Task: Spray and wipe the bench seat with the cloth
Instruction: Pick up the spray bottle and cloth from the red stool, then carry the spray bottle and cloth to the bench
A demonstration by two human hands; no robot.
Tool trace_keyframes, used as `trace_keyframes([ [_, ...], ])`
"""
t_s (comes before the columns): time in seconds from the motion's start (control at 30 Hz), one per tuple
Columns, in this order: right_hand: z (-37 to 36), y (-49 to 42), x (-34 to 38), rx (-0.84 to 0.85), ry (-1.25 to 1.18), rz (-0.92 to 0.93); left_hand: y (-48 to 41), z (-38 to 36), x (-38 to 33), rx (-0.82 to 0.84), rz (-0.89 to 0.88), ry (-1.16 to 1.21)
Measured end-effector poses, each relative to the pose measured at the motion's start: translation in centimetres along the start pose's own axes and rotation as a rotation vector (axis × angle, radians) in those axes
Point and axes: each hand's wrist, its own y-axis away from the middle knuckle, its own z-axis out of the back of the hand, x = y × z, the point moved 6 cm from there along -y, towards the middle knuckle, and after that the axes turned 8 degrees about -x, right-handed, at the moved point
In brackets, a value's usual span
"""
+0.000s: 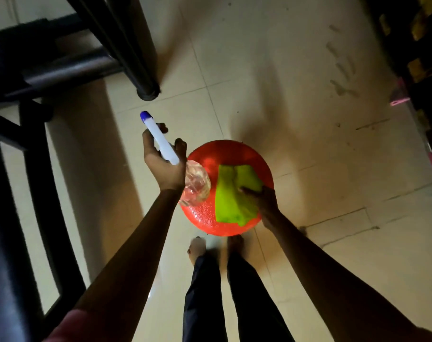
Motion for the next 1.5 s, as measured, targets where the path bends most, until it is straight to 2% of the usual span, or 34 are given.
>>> trace_keyframes([
  [0.17, -2.6, 5.6, 5.4, 0.119, 0.068, 0.142, -2.3, 7.9, -3.1, -0.151, 0.069, -0.057],
  [0.33, -10.4, 12.9, 10.6, 0.273, 0.158, 0.217, -3.3, 19.1, -6.5, -0.352, 0.116, -0.03],
  [0.53, -26.4, 22.4, 12.7, 0.52, 0.294, 0.292, -5.4, 34.9, -7.4, -0.587, 0.185, -0.03],
  [0.73, -44.5, 28.3, 8.2, 0.715, 0.58, 0.394, -8.6, 49.9, -3.4, -0.795, 0.272, -0.038],
  [0.9, -55.5, 36.9, 7.4, 0.881, 0.753, 0.505, -10.0, 58.7, 1.2, -0.941, 0.36, -0.088],
  [1.07, -63.8, 39.1, 5.6, 1.083, 0.972, 0.558, -12.0, 62.7, 4.1, -1.06, 0.411, -0.133],
  [1.27, -71.2, 36.1, 7.9, 1.265, 1.291, 0.547, -14.0, 62.9, 7.9, -1.27, 0.477, -0.083],
  [1.37, -76.4, 32.1, 9.4, 1.2, 1.32, 0.577, -15.1, 62.5, 10.1, -1.388, 0.491, -0.066],
  [1.5, -82.1, 27.3, 11.2, 1.031, 1.335, 0.749, -17.1, 61.0, 12.8, -1.431, 0.494, -0.086],
])
